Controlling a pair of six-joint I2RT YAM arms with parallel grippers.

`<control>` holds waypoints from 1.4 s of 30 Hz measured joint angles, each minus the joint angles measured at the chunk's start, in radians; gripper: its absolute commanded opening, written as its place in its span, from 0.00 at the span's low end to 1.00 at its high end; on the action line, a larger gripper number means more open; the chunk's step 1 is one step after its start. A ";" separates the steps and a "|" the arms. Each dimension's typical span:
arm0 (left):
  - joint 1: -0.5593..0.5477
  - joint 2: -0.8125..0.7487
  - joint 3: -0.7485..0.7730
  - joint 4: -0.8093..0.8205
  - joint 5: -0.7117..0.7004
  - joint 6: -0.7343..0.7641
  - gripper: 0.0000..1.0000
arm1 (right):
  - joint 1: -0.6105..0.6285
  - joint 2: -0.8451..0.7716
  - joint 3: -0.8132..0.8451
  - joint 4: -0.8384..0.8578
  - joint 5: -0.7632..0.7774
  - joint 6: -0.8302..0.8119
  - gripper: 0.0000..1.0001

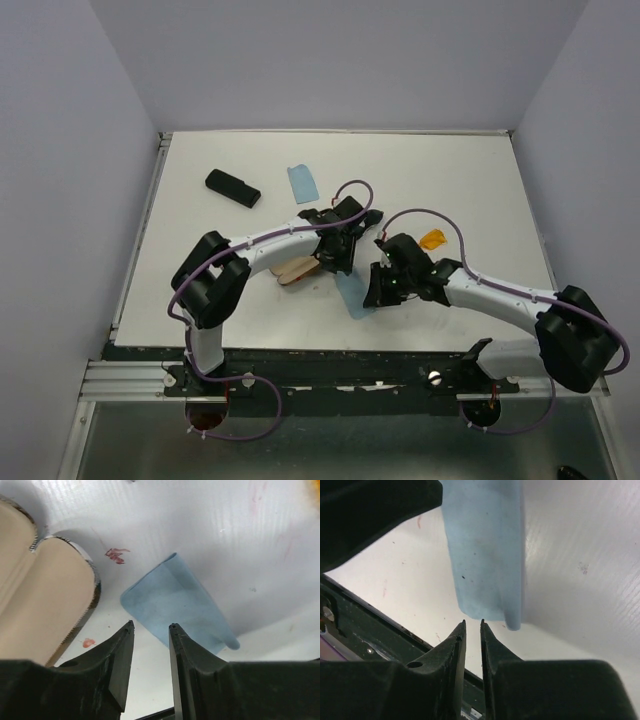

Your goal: Organize the sunglasses

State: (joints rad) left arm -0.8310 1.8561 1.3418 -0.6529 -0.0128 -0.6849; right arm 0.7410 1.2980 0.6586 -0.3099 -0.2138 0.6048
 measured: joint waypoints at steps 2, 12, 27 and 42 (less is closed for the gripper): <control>-0.002 -0.001 0.005 0.008 0.014 0.001 0.37 | 0.000 0.005 -0.016 0.002 0.000 0.008 0.25; -0.002 0.096 0.079 0.072 0.116 0.000 0.25 | 0.000 0.044 -0.039 0.080 0.061 0.043 0.25; 0.030 0.168 0.084 0.099 0.148 -0.050 0.22 | -0.002 0.064 -0.081 0.092 0.125 0.106 0.25; 0.032 0.082 -0.053 0.170 0.124 -0.137 0.22 | -0.091 0.114 0.005 0.003 0.246 0.055 0.36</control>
State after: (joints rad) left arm -0.7994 1.9377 1.2892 -0.4828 0.1116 -0.8215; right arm 0.6502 1.4117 0.6636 -0.3073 0.0319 0.6594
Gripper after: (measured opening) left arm 0.221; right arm 0.303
